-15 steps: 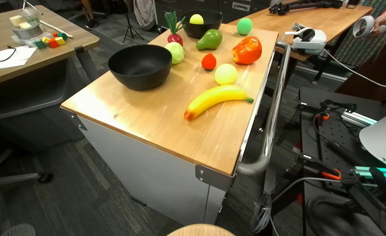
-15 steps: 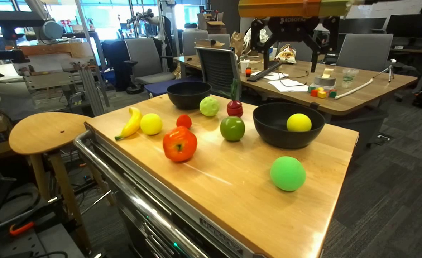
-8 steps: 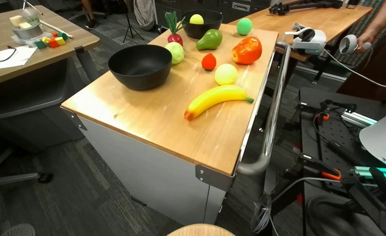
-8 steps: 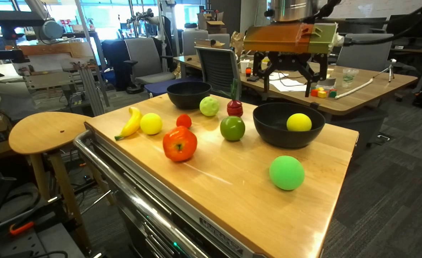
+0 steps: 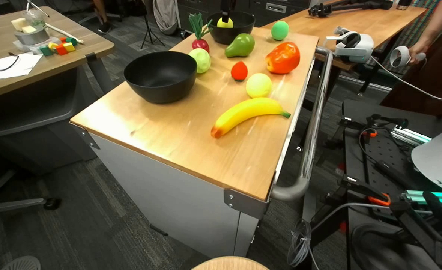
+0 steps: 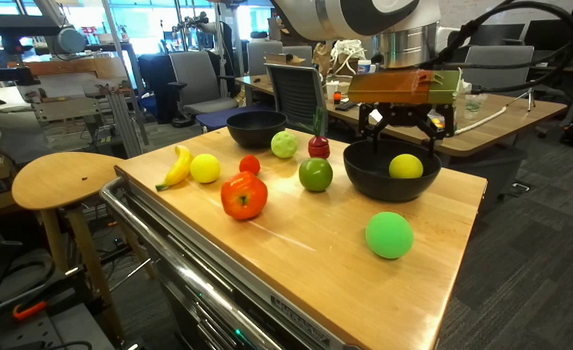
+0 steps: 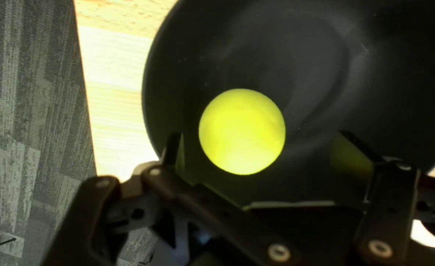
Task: Move the fruit and vegetable toys from the bowls to the counter
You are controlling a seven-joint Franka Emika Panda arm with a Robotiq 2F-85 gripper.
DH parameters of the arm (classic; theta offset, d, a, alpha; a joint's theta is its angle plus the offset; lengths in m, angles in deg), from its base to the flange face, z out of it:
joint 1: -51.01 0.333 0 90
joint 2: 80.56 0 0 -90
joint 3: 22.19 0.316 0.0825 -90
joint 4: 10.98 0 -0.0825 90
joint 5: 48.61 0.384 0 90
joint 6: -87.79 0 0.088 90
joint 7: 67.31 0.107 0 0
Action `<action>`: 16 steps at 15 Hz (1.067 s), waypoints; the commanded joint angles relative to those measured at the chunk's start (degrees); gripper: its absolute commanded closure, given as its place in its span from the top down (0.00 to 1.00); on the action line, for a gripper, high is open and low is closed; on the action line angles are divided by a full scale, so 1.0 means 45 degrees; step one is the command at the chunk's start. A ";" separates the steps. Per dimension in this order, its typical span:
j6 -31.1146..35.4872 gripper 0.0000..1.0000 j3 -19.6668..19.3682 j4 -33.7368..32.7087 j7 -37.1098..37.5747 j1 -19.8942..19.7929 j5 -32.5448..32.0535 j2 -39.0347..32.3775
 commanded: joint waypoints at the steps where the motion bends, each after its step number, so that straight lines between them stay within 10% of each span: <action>1: 0.0075 1.00 0.0144 -0.0939 0.0465 -0.0331 -0.0828 -0.0699; 9: 0.0945 0.95 0.0651 -0.0898 0.0090 -0.0878 -0.0771 -0.1190; 16: 0.1774 0.28 0.0953 -0.0501 -0.0032 -0.0866 -0.0819 -0.1106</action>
